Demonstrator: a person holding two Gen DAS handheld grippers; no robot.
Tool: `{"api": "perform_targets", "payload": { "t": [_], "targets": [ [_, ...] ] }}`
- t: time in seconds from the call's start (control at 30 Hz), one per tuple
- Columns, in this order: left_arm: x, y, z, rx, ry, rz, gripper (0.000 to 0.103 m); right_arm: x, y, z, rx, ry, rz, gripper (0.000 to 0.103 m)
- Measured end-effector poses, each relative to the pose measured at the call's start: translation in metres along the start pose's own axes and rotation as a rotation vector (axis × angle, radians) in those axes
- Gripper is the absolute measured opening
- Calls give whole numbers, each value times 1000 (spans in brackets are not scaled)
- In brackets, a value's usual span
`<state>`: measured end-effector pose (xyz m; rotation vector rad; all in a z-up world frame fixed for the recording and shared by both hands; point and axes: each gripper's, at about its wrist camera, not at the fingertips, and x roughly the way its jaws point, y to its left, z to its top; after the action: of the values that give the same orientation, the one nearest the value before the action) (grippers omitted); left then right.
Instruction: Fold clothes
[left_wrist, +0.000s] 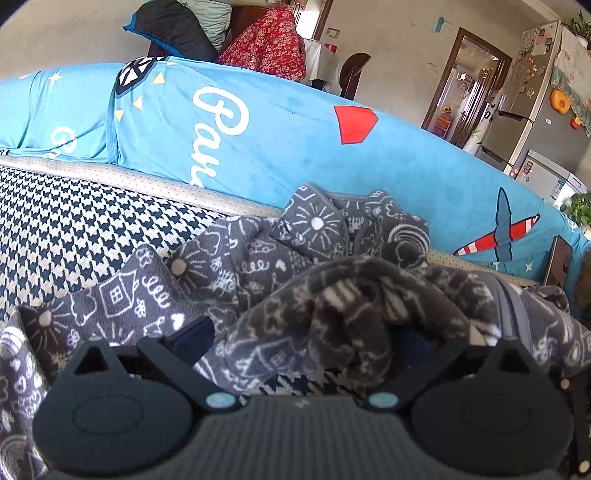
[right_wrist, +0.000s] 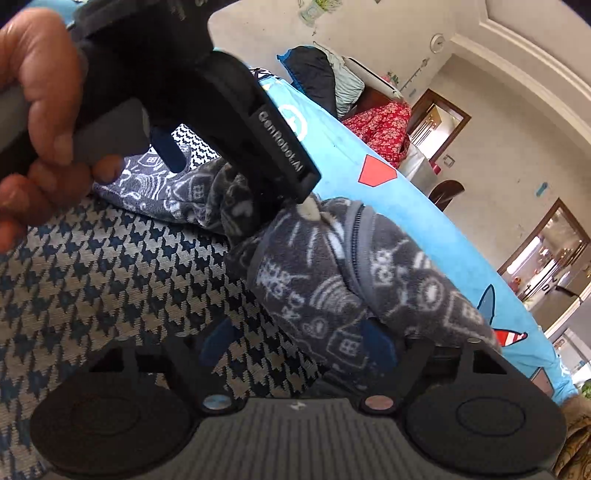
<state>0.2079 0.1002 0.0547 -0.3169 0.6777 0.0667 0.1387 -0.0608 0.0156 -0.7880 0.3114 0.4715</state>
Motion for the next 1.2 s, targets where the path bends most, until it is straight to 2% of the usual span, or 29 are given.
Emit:
{"api": "perform_targets", "payload": {
  "t": [0.17, 0.3, 0.37, 0.43, 0.47, 0.53, 0.63, 0.83, 1.03, 1.1, 1.2],
  "targets": [
    [-5, 8, 4, -29, -6, -10, 102, 24, -2, 12, 36, -14, -83, 81],
    [-9, 14, 7, -27, -11, 4, 103, 37, -5, 19, 69, -5, -118, 76],
    [-11, 17, 9, -31, -11, 4, 103, 41, -4, 21, 68, 1, -125, 69],
    [-14, 20, 9, -34, -11, -2, 103, 42, -9, 24, 100, 0, -112, 50],
    [-16, 20, 10, -32, -13, -7, 103, 42, -12, 26, 125, -3, -104, 46],
    [-19, 21, 10, -26, -16, -16, 103, 39, -26, 30, 207, -7, -82, 32],
    [-26, 22, 11, -9, -25, -42, 103, 31, -52, 33, 364, -2, -15, 24],
    [-40, 21, 10, 46, -24, -143, 103, 13, -100, 29, 673, -12, 145, 21],
    [-49, 20, 0, 137, 54, -282, 103, 8, -136, 11, 1029, 13, 364, 20],
    [-48, 17, -8, 186, 84, -285, 103, 11, -142, 5, 1119, 27, 445, 20],
    [-46, 13, -18, 262, 109, -235, 103, 8, -144, 6, 1177, 2, 544, 20]
  ]
}}
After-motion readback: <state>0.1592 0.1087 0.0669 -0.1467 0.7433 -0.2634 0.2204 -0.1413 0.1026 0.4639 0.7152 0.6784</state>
